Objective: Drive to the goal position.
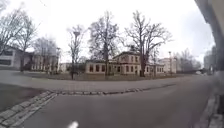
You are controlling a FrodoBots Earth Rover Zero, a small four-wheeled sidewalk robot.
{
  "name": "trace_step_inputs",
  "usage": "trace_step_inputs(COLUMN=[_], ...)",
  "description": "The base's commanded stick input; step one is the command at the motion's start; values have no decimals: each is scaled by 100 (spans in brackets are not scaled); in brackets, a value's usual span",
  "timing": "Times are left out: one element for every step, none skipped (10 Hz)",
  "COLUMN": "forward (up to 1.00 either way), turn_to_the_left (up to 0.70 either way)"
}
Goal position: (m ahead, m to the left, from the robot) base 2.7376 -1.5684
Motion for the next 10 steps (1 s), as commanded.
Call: trace_step_inputs(forward=[70,70,70,70,70,70,70,70,70,70], turn_to_the_left=[35,35,35,35,35,35,35,35,35,35])
